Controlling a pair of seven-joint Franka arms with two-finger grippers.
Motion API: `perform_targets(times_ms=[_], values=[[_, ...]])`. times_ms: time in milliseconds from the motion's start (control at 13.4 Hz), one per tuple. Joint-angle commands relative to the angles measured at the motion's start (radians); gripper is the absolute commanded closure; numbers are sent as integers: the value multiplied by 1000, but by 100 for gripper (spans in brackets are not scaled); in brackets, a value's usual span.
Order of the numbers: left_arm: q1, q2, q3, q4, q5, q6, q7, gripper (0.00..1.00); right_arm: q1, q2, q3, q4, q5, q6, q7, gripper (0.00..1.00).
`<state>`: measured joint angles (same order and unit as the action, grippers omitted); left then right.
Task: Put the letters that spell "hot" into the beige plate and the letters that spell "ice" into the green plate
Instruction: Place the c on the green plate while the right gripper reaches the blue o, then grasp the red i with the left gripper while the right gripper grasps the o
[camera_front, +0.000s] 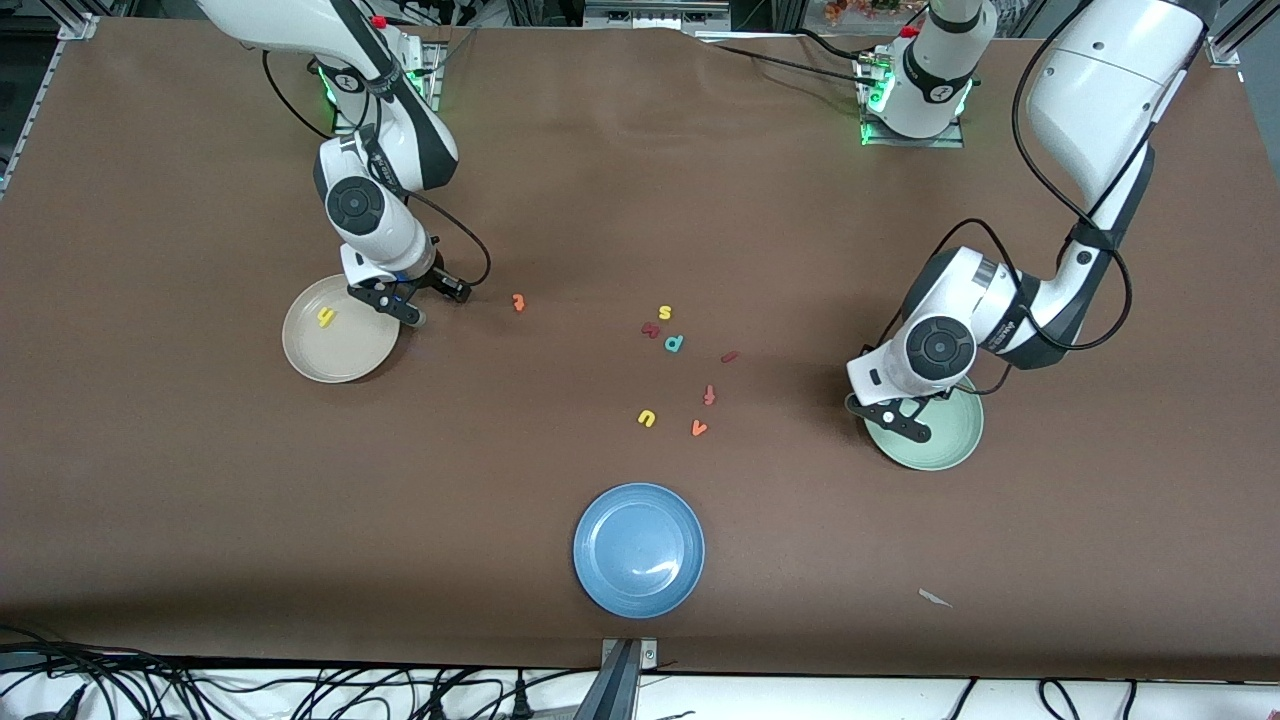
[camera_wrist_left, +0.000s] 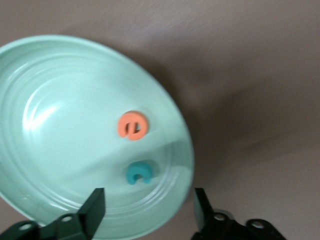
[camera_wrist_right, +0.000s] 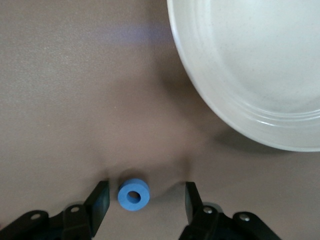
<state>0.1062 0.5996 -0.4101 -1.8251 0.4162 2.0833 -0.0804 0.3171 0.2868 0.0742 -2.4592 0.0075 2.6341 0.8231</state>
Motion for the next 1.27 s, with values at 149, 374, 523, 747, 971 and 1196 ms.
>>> perform_targets(times_ms=[149, 374, 523, 747, 971, 1196], values=[[-8, -30, -128, -2, -85, -19, -206, 0, -4, -21, 12, -32, 19, 50, 4, 31], [-80, -3, -164, 45, -71, -3, -178, 0, -4, -14, 22, -32, 19, 61, 4, 31], [-138, 23, -162, 64, -71, 9, -154, 0, -4, -11, 22, -32, 19, 63, 4, 31], [-183, 66, -164, 61, -68, 122, -76, 7, -4, -3, 22, -30, 19, 70, 1, 33], [-209, 94, -159, 47, -56, 179, -39, 18, -4, -1, 22, -30, 19, 72, 1, 45], [-207, 115, -159, 44, 54, 193, -29, 25, -4, -1, 22, -32, 19, 72, -2, 50]])
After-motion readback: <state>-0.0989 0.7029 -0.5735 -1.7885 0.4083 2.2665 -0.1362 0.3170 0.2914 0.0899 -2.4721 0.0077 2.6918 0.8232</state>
